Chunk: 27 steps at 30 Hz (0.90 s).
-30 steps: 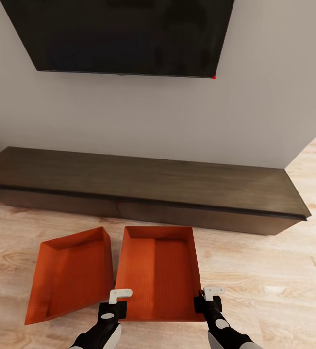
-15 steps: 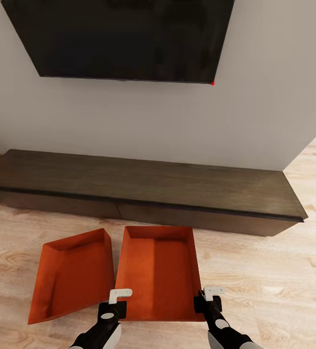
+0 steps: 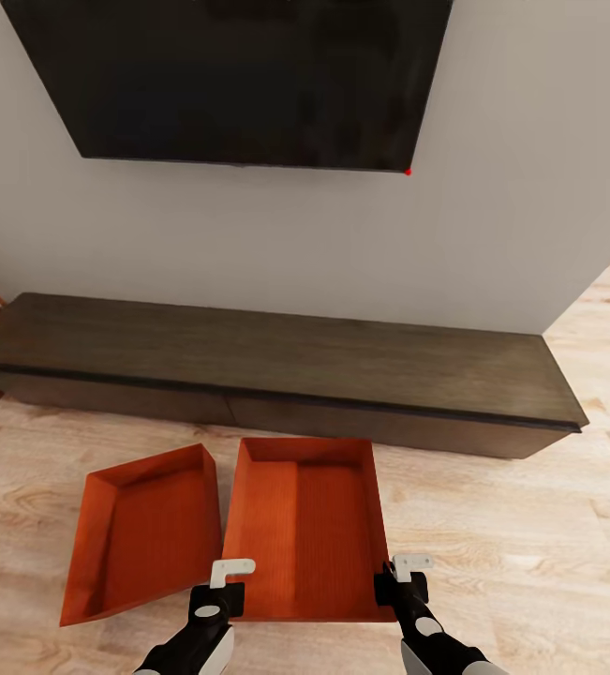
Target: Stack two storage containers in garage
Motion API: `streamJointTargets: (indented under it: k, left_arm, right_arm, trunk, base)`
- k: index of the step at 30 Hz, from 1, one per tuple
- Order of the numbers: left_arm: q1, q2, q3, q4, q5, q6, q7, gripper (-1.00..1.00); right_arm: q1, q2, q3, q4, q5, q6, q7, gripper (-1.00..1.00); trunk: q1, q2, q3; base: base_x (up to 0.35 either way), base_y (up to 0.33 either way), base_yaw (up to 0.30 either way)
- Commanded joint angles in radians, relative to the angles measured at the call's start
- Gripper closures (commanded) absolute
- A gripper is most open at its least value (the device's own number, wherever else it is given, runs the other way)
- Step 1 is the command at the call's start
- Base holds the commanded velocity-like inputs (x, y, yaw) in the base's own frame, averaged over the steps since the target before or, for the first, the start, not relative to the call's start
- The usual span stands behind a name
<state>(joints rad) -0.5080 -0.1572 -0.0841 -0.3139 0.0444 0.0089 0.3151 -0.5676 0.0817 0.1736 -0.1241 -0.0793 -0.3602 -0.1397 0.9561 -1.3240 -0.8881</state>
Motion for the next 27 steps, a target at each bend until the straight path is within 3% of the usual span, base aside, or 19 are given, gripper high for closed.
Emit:
streamJointTargets:
  k: [1, 7, 22, 27]
  left_arm:
    - [0.000, 0.004, -0.002, 0.008, 0.010, 0.002, 0.016, 1.00]
    - [0.000, 0.004, 0.000, 0.007, 0.011, 0.002, 0.016, 1.00]
    - [0.000, 0.004, 0.000, 0.007, 0.007, 0.000, 0.018, 1.00]
    - [0.000, 0.004, 0.000, 0.006, 0.008, 0.000, 0.019, 1.00]
  right_arm:
    - [-0.002, 0.000, -0.025, -0.002, -0.013, -0.032, -0.009, 1.00]
    - [-0.002, 0.000, -0.025, -0.002, -0.013, -0.037, -0.008, 1.00]
    - [-0.002, 0.000, -0.025, -0.002, -0.013, -0.046, -0.008, 1.00]
    - [-0.002, -0.001, -0.025, -0.002, -0.013, -0.046, -0.008, 1.00]
  trunk:
    - [-0.004, 0.007, 0.003]
    - [-0.027, 0.049, 0.022]
    - [-0.027, 0.049, 0.022]
    - [-0.027, 0.049, 0.022]
  base:
    - [0.000, 0.000, 0.000]
    - [0.000, 0.000, 0.000]
    - [0.000, 0.000, 0.000]
    - [-0.215, 0.000, 0.000]
